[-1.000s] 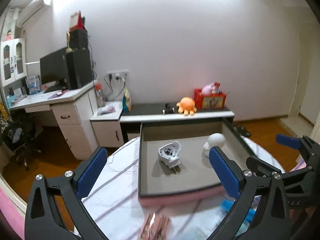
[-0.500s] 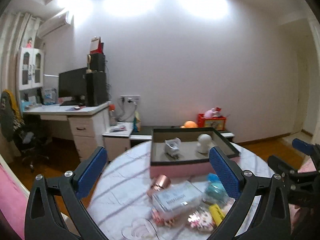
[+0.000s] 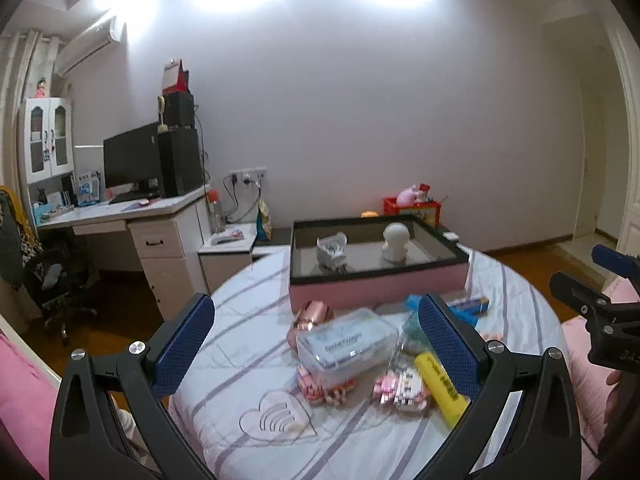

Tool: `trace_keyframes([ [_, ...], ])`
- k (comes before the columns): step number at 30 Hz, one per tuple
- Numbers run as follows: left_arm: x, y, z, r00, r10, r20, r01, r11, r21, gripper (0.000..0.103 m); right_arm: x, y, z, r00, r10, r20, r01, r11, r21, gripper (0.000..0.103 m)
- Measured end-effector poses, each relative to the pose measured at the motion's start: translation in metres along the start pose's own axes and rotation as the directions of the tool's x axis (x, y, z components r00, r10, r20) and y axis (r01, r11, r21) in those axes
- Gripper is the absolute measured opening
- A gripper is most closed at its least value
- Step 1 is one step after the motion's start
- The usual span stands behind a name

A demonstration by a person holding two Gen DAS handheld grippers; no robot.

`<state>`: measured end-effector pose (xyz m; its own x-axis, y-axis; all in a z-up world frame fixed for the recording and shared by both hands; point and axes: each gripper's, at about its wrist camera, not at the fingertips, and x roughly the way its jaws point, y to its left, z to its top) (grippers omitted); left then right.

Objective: Organize rigid objects
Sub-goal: 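Move both tools back over the remaining items on the bed, then grasp the baby doll with the right tool while the left tool grasps the pink block figure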

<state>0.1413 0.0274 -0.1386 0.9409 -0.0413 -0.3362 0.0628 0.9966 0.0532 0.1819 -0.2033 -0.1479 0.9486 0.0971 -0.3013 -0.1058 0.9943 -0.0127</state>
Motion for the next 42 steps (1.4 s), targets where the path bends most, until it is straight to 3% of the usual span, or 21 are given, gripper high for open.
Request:
trace_keyframes([
  [6, 0.027, 0.005, -0.02, 0.993, -0.044, -0.106, 0.041, 0.999, -0.029, 0.103, 0.021, -0.006, -0.026, 0.993, 0.019, -0.113, -0.015, 0.999, 0.032, 0.103],
  [15, 0.081, 0.0, -0.035, 0.96, -0.129, -0.249, 0.108, 0.99, -0.096, 0.103, 0.052, -0.019, -0.051, 0.975, 0.033, -0.221, -0.015, 0.997, 0.082, 0.103],
  [18, 0.091, 0.006, -0.039, 0.956, -0.102, -0.273, 0.084, 0.993, -0.078, 0.103, 0.059, -0.019, -0.053, 0.971, 0.035, -0.238, -0.017, 0.997, 0.079, 0.103],
  [24, 0.089, 0.024, -0.049, 0.947, -0.117, -0.299, 0.09, 0.991, -0.103, 0.103, 0.072, -0.014, -0.059, 0.959, 0.057, -0.276, -0.035, 0.996, 0.083, 0.103],
  [30, 0.079, 0.021, -0.062, 0.937, -0.117, -0.329, 0.104, 0.993, -0.055, 0.103, 0.074, 0.006, -0.063, 0.95, 0.088, -0.3, -0.076, 0.996, 0.052, 0.103],
  [36, 0.074, 0.006, -0.066, 0.926, -0.167, -0.337, 0.16, 0.986, -0.05, 0.103, 0.082, -0.001, -0.064, 0.946, 0.06, -0.319, -0.03, 0.995, 0.097, 0.103],
  [42, 0.071, 0.001, -0.065, 0.926, -0.16, -0.342, 0.16, 0.987, -0.028, 0.103, 0.098, 0.005, -0.061, 0.916, 0.181, -0.359, -0.133, 0.979, 0.156, 0.103],
])
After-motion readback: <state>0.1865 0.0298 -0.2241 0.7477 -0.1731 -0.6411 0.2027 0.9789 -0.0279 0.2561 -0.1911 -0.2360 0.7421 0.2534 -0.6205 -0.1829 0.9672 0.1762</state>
